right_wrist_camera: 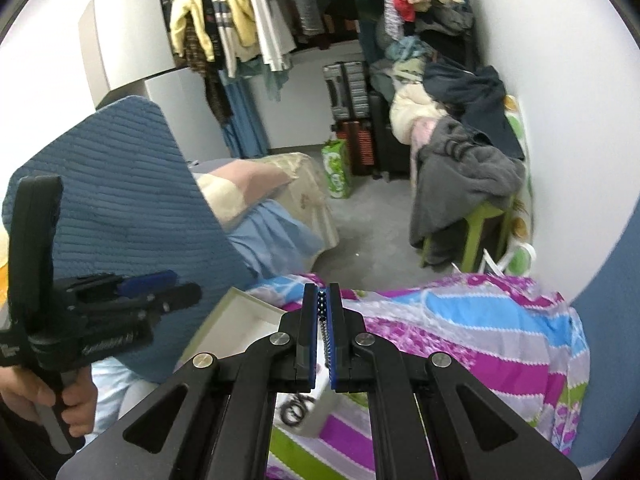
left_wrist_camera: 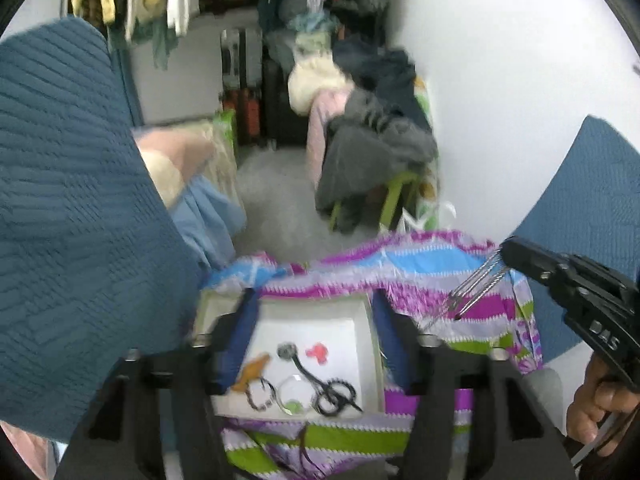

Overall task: Organize jewelry
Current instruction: 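Open the left tool over the box while the right tool releases its chain inside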

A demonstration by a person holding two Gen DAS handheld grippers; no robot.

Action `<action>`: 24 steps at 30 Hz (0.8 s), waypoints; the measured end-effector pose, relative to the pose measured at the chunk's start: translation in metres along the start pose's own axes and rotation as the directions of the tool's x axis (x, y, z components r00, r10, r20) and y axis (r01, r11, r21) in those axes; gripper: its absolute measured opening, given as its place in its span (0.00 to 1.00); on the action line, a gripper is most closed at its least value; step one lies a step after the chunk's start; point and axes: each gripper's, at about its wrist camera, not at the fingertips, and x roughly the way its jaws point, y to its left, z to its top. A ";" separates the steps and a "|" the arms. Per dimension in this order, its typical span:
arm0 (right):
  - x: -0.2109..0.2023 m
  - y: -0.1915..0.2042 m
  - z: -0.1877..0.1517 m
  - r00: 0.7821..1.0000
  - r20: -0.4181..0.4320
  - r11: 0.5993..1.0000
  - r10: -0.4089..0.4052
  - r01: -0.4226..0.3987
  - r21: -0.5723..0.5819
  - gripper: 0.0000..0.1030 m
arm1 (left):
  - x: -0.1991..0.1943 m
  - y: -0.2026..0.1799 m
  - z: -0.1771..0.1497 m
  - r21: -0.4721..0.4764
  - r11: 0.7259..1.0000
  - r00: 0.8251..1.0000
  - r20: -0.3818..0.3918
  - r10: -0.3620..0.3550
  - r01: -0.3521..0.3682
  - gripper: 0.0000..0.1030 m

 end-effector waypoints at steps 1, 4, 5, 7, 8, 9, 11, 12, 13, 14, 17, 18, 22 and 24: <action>0.003 0.004 0.002 1.000 -0.002 1.000 0.009 -0.010 -0.005 0.02 | -0.004 0.003 0.000 0.003 1.000 1.000 0.015 0.011 -0.011 0.63; 0.013 0.016 0.005 0.999 -0.015 0.999 0.031 -0.031 -0.014 0.02 | -0.016 0.015 -0.001 0.004 0.999 0.998 0.044 0.034 -0.035 0.64; 0.017 0.020 0.006 0.999 -0.020 0.999 0.036 -0.037 -0.017 0.02 | -0.020 0.019 -0.001 0.003 0.999 0.998 0.052 0.039 -0.039 0.66; 0.027 0.028 0.005 0.998 -0.038 0.998 0.047 -0.048 -0.026 0.02 | -0.026 0.030 -0.002 -0.012 0.998 0.996 0.065 0.054 -0.054 0.77; 0.033 0.032 0.004 0.998 -0.047 0.998 0.052 -0.054 -0.028 0.02 | -0.029 0.035 -0.003 -0.018 0.998 0.996 0.074 0.058 -0.057 0.81; 0.041 0.036 0.003 0.996 -0.061 0.998 0.059 -0.061 -0.030 0.02 | -0.030 0.039 -0.004 -0.024 0.998 0.995 0.080 0.061 -0.059 0.82; 0.051 0.043 -0.001 0.995 -0.078 0.997 0.064 -0.067 -0.035 0.02 | -0.033 0.048 -0.006 -0.039 0.997 0.994 0.084 0.072 -0.069 0.83; 0.060 0.047 -0.004 0.994 -0.091 0.997 0.063 -0.067 -0.041 0.02 | -0.033 0.053 -0.008 -0.045 0.996 0.993 0.083 0.079 -0.075 0.84; 0.066 0.049 -0.008 0.993 -0.101 0.997 0.063 -0.068 -0.043 0.02 | -0.033 0.056 -0.010 -0.048 0.996 0.993 0.081 0.083 -0.080 0.85; 0.073 0.051 -0.011 0.991 -0.115 0.997 0.063 -0.068 -0.041 0.02 | -0.032 0.060 -0.012 -0.049 0.996 0.993 0.078 0.084 -0.081 0.90; 0.097 0.054 -0.027 0.984 -0.165 0.997 0.060 -0.067 -0.039 0.02 | -0.032 0.071 -0.019 -0.065 0.994 0.992 0.080 0.093 -0.088 0.99; 0.107 0.055 -0.035 0.981 -0.187 0.997 0.056 -0.065 -0.037 0.02 | -0.031 0.075 -0.022 -0.069 0.994 0.993 0.073 0.093 -0.088 0.99; 0.134 0.055 -0.061 0.966 -0.254 0.998 0.042 -0.052 -0.034 0.02 | -0.026 0.089 -0.032 -0.085 0.992 0.994 0.044 0.099 -0.095 0.99; 0.145 0.054 -0.072 0.959 -0.283 0.999 0.032 -0.043 -0.033 0.02 | -0.023 0.094 -0.038 -0.092 0.991 0.994 0.031 0.102 -0.099 0.99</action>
